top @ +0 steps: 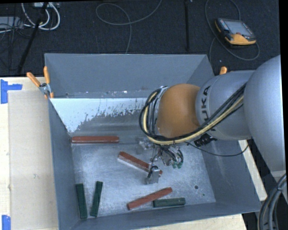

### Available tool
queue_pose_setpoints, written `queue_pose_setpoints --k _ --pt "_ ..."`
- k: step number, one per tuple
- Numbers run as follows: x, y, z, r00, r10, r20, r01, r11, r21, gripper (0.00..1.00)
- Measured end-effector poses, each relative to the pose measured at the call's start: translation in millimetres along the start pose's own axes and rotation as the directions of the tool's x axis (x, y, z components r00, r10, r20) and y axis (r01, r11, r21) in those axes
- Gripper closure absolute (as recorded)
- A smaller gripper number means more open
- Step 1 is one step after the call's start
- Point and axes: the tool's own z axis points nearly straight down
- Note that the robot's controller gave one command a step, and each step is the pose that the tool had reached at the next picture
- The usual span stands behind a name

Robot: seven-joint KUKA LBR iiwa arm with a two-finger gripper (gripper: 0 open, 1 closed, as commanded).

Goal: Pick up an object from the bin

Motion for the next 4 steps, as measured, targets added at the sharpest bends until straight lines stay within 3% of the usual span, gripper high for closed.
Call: queue_pose_setpoints --k 1,2,3,4 --pt "27.4 5 -35 0.997 0.079 0.006 -0.079 0.997 -0.004 0.0" --pt "36.7 5 -34 0.995 0.095 0.005 -0.095 0.995 -0.004 0.0" --pt "33.3 1 -3 0.99 0.143 0.004 -0.143 0.99 -0.004 0.0" --pt "33.3 1 -2 0.989 0.145 0.007 -0.145 0.989 -0.004 0.0"
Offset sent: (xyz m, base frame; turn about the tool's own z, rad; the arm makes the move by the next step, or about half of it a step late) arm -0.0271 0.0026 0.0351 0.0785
